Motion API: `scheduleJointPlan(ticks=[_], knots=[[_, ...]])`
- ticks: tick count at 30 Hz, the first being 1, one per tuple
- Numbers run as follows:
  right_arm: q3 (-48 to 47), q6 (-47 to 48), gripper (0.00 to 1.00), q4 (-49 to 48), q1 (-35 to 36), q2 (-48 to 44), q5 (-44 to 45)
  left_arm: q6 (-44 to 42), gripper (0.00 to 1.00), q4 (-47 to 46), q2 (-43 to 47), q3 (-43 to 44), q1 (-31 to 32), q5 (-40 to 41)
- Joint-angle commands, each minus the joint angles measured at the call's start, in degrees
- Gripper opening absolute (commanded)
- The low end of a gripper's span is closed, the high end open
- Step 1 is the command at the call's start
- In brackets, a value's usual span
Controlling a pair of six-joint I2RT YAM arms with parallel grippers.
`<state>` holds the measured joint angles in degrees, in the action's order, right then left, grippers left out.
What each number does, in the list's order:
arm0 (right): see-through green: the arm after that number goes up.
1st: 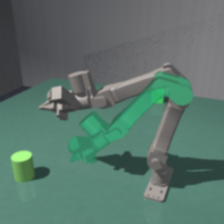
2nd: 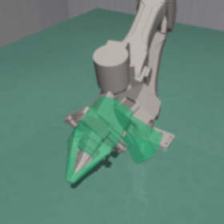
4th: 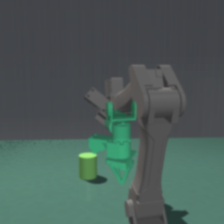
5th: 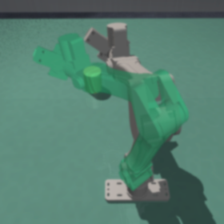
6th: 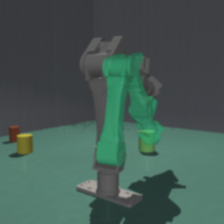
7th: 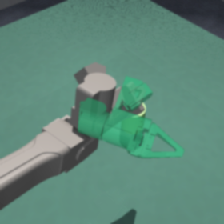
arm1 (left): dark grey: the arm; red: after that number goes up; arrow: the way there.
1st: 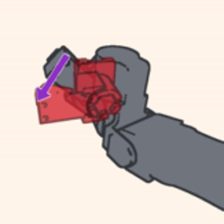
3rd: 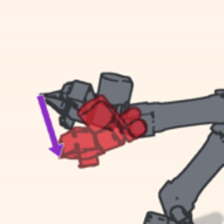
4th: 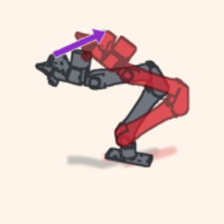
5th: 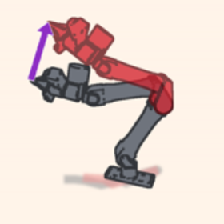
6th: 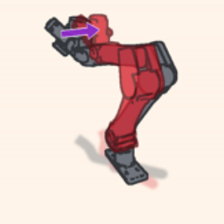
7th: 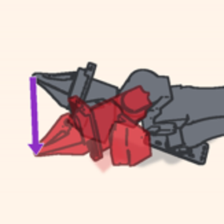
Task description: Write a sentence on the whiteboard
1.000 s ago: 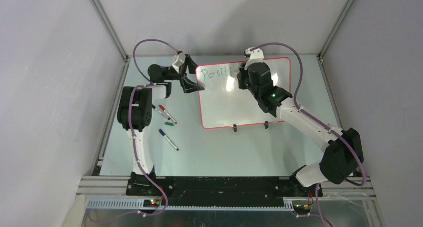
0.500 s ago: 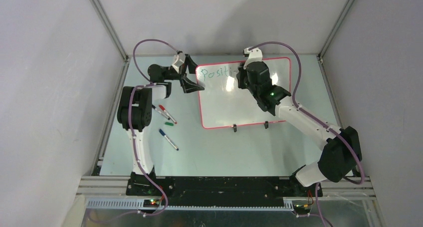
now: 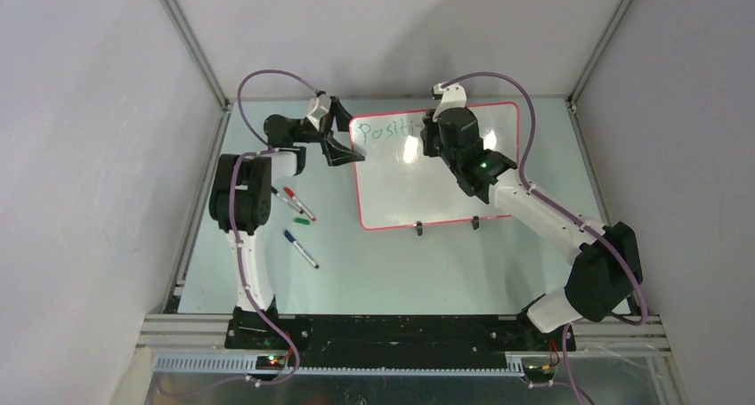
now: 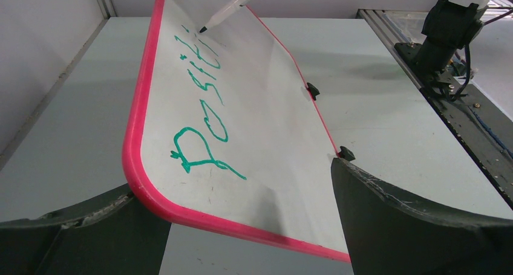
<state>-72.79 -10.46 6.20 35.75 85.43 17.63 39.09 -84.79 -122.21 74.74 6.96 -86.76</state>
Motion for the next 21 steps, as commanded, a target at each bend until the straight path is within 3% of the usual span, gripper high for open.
scheduleJointPlan(ticks=[1, 21], knots=[[-2.7, 0.1, 0.00, -0.3, -0.3, 0.6, 1.1, 0.8, 0.99, -3.2, 0.5, 0.3, 0.1, -0.2], [-2.7, 0.2, 0.00, 3.3, -0.8, 0.0, 1.3, 0.7, 0.98, -3.2, 0.5, 0.4, 0.1, -0.2]])
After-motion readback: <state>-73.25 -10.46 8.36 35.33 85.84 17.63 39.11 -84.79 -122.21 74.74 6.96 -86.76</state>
